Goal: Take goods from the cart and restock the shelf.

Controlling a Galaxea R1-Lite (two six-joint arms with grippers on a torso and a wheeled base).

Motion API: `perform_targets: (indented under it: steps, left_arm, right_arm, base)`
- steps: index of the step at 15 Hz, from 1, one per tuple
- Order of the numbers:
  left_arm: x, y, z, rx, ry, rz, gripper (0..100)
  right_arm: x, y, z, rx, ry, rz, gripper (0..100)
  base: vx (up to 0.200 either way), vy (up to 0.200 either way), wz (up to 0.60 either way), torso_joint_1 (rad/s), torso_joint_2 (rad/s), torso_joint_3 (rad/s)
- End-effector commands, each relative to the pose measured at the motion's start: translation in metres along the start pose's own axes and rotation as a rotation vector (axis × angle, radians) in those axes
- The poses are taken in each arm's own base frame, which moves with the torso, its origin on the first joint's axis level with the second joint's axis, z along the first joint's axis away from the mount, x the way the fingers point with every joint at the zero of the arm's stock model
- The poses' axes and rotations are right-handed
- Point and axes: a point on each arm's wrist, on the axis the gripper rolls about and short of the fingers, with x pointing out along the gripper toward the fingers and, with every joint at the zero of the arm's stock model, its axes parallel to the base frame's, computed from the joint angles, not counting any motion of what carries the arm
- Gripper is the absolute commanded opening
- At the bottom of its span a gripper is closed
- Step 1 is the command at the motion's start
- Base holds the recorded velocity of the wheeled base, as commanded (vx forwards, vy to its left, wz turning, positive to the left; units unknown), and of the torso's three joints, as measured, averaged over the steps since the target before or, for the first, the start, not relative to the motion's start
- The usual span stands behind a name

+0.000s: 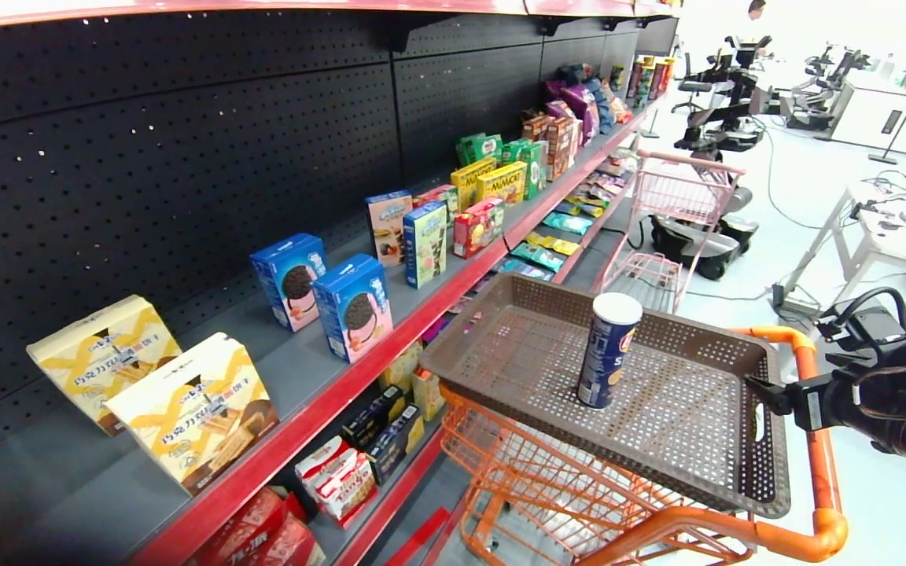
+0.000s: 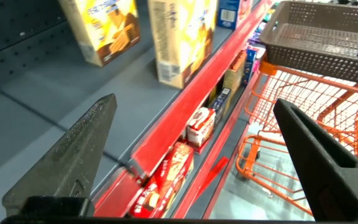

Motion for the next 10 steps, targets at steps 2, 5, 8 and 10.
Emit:
perform_targets:
  steps: [2, 5, 8, 10]
  left_arm:
    - [0.000, 0.000, 0.000, -0.001, 0.000, 0.001, 100]
    - [0.000, 0.000, 0.000, 0.000, 0.000, 0.001, 100]
    - [0.000, 0.000, 0.000, 0.000, 0.000, -0.001, 100]
    - [0.000, 0.000, 0.000, 0.000, 0.000, -0.001, 100]
  right_arm:
    - [0.011, 0.003, -0.008, 0.030, 0.037, 0.022, 100]
    - [0.041, 0.003, -0.007, 0.141, 0.011, 0.027, 100]
    - [0.071, 0.009, -0.010, 0.169, -0.043, 0.100, 100]
    - [0.075, 0.019, -0.010, 0.154, -0.063, 0.209, 100]
  base:
    - [0.000, 0.000, 0.00, 0.000, 0.00, 0.000]
    - [0.000, 0.000, 0.00, 0.000, 0.00, 0.000]
    - [0.000, 0.000, 0.00, 0.000, 0.00, 0.000]
    - [0.000, 0.000, 0.00, 0.000, 0.00, 0.000]
